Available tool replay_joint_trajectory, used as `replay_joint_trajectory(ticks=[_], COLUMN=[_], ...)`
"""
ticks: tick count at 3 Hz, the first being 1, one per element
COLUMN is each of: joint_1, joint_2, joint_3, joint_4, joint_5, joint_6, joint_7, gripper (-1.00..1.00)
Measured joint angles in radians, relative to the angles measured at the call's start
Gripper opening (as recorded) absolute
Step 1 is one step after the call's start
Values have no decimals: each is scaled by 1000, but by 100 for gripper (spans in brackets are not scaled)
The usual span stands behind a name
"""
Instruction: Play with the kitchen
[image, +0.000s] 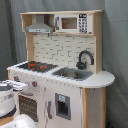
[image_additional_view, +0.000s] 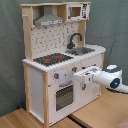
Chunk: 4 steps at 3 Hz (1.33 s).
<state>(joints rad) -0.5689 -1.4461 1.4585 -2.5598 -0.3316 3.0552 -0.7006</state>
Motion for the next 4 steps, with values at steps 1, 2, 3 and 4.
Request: replay_joint_trajectory(ticks=[1, 2, 3, 4], joint_1=[-28, -60, -119, -168], joint_2=[0, 0, 0, 0], joint_3=[-6, -6, 4, 18], joint_4=[-37, -83, -82, -80], joint_5=[1, 1, 0, 0], joint_6=[90, 174, 257, 342], joint_7=[37, 53, 47, 26], gripper=[100, 100, 100, 100])
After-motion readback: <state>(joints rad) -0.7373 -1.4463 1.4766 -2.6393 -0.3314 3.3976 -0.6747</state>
